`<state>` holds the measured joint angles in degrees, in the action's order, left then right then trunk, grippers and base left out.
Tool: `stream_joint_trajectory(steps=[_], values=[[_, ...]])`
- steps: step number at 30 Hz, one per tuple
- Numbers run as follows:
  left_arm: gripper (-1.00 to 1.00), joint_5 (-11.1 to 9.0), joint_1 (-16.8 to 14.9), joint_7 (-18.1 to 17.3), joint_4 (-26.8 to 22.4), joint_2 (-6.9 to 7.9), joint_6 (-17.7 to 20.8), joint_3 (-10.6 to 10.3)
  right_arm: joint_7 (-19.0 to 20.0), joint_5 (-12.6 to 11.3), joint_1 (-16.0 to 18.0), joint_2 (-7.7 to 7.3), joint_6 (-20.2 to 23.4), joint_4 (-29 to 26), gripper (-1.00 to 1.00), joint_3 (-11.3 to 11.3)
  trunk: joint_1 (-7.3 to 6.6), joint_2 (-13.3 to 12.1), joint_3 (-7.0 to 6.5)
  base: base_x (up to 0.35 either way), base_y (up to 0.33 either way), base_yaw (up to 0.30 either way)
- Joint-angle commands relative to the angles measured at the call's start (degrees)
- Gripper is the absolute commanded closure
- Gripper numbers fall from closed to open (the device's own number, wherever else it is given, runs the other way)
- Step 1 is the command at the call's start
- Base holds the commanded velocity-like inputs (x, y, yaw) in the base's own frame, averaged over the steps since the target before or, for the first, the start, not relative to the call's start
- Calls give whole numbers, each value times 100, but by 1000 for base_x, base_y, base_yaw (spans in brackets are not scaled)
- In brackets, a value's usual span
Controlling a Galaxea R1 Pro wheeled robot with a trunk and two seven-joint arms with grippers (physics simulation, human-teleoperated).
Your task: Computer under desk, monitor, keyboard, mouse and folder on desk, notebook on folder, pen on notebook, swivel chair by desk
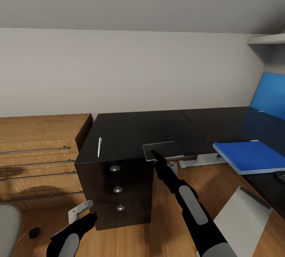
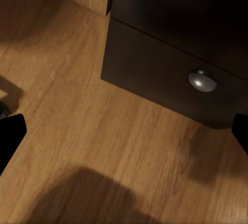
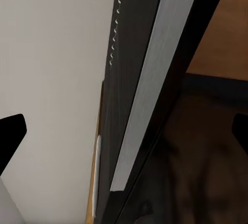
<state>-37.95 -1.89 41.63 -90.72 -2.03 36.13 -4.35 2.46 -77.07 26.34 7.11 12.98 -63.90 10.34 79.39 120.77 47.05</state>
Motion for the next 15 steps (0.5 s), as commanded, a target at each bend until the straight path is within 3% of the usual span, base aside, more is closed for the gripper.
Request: stream_joint_trajectory(steps=[1, 12, 13, 15], values=[[-100, -55, -4, 56, -7, 0, 6, -4, 9, -37, 3, 1, 15, 1, -100, -4, -1, 3, 6, 0, 0, 0], [-100, -55, -4, 56, -7, 0, 8, -4, -120, -42, 3, 1, 20, 1, -100, -4, -1, 3, 6, 0, 0, 0], [-100, -55, -4, 56, -7, 0, 8, -4, -204, -43, 3, 1, 20, -5, 100, -4, -1, 3, 6, 0, 0, 0], [-100, -55, -4, 56, -7, 0, 8, -4, -224, -40, 3, 1, 20, -10, 100, -1, -1, 3, 6, 0, 0, 0]])
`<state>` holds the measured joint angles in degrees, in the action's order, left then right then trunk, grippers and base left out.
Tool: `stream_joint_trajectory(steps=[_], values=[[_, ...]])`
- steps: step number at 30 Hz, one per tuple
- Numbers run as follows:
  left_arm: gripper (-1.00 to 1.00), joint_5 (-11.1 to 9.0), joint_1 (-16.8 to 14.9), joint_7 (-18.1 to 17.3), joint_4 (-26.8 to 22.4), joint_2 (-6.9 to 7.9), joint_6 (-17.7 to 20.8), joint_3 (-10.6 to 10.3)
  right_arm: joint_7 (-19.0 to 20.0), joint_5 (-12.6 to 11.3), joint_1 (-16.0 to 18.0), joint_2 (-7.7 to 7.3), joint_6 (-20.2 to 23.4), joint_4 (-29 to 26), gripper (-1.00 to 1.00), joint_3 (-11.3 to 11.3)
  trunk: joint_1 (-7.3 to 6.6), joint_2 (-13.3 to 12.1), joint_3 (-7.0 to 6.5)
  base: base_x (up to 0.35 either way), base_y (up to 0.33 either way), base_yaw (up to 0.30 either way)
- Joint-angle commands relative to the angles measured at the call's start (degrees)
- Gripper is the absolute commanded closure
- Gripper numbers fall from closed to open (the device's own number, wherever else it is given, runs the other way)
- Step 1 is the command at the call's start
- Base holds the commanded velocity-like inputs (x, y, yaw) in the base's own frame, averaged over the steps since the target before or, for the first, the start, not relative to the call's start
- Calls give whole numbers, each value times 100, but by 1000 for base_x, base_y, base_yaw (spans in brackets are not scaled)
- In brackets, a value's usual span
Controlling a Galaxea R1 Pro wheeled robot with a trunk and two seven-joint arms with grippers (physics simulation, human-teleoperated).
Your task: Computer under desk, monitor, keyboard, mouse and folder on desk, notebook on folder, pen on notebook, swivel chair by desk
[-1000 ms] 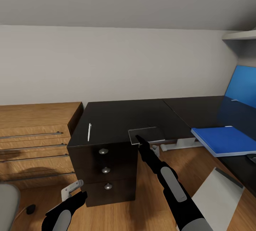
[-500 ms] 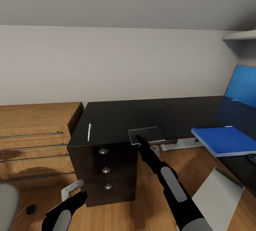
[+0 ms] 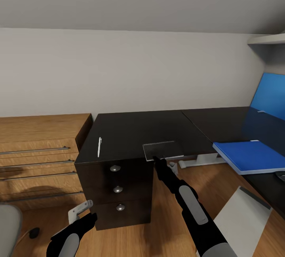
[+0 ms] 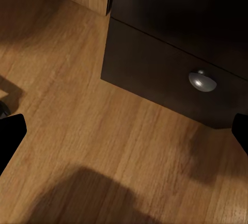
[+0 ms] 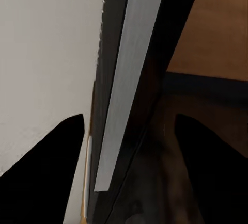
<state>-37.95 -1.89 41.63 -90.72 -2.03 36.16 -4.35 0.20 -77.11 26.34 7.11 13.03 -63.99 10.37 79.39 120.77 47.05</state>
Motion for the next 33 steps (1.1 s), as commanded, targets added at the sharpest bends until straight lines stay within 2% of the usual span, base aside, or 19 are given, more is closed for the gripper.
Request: stream_joint_trajectory(steps=[1, 22, 33], values=[[-100, -55, -4, 56, -7, 0, 6, -4, -3, -35, 3, 1, 15, -3, 100, -3, -1, 3, 6, 0, 0, 0], [-100, -55, -4, 56, -7, 0, 14, -4, -11, -32, 3, 1, 7, -9, 100, 0, -1, 3, 6, 0, 0, 0], [-100, -24, -4, 86, 100, 0, 0, -4, -11, -26, 3, -10, 7, -27, 100, -9, -242, -439, -192, 0, 0, 0]])
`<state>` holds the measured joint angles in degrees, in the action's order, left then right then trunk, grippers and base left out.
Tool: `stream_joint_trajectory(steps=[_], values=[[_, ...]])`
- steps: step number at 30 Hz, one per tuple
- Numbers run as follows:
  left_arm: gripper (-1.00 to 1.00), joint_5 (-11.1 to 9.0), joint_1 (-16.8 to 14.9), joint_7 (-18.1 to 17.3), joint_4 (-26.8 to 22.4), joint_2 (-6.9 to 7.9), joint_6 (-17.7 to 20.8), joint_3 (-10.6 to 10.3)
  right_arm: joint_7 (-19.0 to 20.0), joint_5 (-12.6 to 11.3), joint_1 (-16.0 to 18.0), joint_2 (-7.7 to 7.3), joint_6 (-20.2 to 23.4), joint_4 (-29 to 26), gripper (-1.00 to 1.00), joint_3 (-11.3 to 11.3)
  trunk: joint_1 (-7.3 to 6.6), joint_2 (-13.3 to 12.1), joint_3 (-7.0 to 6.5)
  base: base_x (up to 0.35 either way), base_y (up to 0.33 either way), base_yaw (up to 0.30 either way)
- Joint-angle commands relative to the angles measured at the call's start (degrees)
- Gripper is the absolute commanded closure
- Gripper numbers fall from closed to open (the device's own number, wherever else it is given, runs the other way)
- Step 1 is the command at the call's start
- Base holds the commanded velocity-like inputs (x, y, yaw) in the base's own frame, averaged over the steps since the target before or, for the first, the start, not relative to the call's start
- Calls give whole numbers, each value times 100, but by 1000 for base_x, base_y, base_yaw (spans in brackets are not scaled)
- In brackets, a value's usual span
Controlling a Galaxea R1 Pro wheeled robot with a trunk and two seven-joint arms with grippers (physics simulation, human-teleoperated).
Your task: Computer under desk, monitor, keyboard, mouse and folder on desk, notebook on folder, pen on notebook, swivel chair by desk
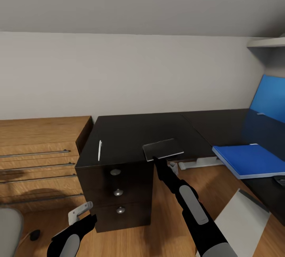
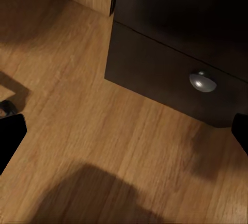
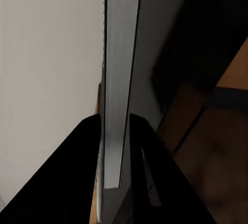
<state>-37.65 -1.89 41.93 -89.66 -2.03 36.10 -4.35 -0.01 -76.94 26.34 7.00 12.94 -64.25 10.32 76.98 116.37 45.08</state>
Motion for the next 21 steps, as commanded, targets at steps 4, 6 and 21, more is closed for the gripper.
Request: stream_joint_trajectory(steps=[4, 6, 21], values=[[-100, -51, -4, 61, 30, -6, 3, -7, 10, -46, 2, -9, 17, -16, 100, -9, -89, -159, -67, 0, 0, 0], [-100, -52, -4, 65, 50, -20, 3, -31, 10, -47, 2, -11, 16, -61, 100, -11, -133, -240, -103, 0, 0, 0], [-100, -42, 83, 18, 748, -38, -615, -309, -470, -57, -7, -226, 57, -895, 100, -21, -463, -841, -372, 0, 0, 0]])
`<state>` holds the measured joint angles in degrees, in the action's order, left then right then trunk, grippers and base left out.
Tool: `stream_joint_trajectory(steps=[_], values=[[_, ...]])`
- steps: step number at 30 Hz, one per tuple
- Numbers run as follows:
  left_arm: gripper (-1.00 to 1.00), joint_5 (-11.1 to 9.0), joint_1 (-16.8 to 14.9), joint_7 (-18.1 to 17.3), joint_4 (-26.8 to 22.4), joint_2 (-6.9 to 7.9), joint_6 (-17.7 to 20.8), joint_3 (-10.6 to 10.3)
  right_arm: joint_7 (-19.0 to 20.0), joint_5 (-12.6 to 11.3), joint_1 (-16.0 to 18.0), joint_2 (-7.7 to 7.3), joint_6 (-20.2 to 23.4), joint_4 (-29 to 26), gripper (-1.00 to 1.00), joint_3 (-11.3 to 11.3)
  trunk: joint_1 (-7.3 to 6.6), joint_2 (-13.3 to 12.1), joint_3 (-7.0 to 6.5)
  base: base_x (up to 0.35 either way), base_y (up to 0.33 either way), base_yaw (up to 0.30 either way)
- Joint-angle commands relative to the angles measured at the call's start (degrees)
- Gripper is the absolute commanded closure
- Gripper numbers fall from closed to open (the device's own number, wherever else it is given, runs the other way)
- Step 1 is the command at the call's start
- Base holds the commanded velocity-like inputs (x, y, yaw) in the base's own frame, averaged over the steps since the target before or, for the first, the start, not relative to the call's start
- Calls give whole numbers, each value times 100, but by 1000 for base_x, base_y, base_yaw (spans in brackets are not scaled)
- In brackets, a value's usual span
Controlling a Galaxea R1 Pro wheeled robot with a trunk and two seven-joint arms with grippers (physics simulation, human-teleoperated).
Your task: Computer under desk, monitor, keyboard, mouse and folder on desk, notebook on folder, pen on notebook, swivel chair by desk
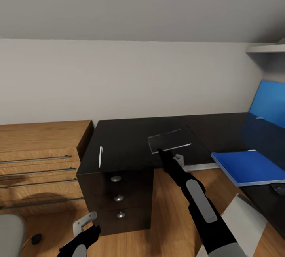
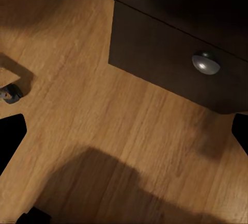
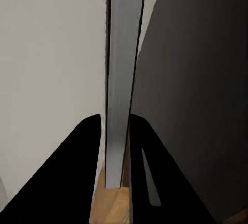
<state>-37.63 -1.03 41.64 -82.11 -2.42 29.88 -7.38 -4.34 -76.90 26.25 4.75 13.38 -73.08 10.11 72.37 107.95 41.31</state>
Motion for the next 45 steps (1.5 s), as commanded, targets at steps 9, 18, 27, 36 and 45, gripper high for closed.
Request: stream_joint_trajectory(steps=[9, 18, 27, 36, 45], values=[[-100, -34, 99, 44, 479, 61, -1134, -738, -1733, -101, 2, -330, 635, -1286, 100, 16, -199, -360, -156, 0, 0, 0], [-100, -34, 117, 41, 726, 120, -1349, -824, -1899, -136, 2, -696, 2070, -1445, 100, -507, -397, -721, -318, 0, 0, 0], [-100, -31, 117, 40, 1074, 148, -1679, -1007, -1771, -136, -11, -953, 2785, -1406, 100, -709, -594, -1082, -479, 0, 0, 0], [-100, -24, 118, 52, 1246, 212, -1746, -1255, -1733, -375, -95, -1193, 2851, -1402, 100, -750, -792, -1442, -641, 0, 0, 0], [-100, -32, 119, 54, 1311, 254, -1792, -1273, -1730, -409, -110, -1252, 2859, -1410, 100, -763, -880, -1603, -713, 0, 0, 0]])
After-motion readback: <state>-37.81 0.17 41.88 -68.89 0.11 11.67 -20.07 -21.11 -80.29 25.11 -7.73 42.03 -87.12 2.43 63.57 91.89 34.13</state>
